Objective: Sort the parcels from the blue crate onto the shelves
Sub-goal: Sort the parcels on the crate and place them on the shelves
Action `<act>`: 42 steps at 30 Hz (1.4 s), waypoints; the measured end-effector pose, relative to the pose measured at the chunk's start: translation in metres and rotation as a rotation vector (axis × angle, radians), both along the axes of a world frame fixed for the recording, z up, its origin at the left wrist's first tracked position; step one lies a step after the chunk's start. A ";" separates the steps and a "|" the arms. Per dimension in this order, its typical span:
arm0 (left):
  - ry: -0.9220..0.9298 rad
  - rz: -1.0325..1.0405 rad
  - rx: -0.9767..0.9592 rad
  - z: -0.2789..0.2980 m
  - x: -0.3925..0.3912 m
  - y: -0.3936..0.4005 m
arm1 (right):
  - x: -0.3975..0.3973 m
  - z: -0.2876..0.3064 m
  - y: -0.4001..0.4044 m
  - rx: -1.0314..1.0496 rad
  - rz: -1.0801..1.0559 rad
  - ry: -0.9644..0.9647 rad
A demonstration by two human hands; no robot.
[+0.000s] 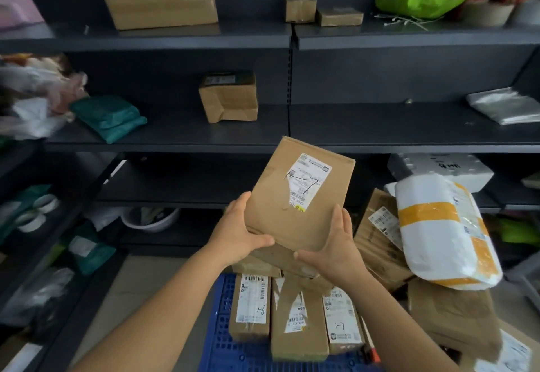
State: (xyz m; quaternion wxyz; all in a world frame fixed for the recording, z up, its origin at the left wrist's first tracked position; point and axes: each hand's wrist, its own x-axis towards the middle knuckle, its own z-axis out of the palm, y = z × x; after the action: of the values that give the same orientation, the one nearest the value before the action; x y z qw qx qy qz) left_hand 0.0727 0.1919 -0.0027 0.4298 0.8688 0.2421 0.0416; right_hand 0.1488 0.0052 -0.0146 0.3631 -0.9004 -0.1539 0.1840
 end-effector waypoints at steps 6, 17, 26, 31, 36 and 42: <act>-0.083 0.177 0.037 0.015 -0.035 -0.005 | -0.008 0.019 0.007 0.031 0.166 -0.078; -0.144 0.527 0.091 0.032 -0.143 0.002 | -0.062 0.037 0.060 0.066 0.497 -0.116; -0.178 0.758 0.147 0.049 -0.284 0.000 | -0.175 0.054 0.101 0.123 0.738 -0.117; -0.201 0.879 0.184 0.056 -0.386 -0.019 | -0.267 0.062 0.113 0.159 0.885 -0.107; -0.223 1.012 0.183 0.059 -0.499 -0.049 | -0.375 0.068 0.112 0.168 1.027 -0.123; -0.228 1.184 0.188 0.067 -0.622 -0.091 | -0.497 0.075 0.103 0.206 1.183 -0.134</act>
State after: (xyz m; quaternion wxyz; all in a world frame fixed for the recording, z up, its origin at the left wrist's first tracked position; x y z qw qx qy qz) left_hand -0.5495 0.1007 0.0640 0.2782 0.6108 0.6319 0.3877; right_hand -0.3478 0.1082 0.0602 0.2739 -0.6320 -0.6679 0.2819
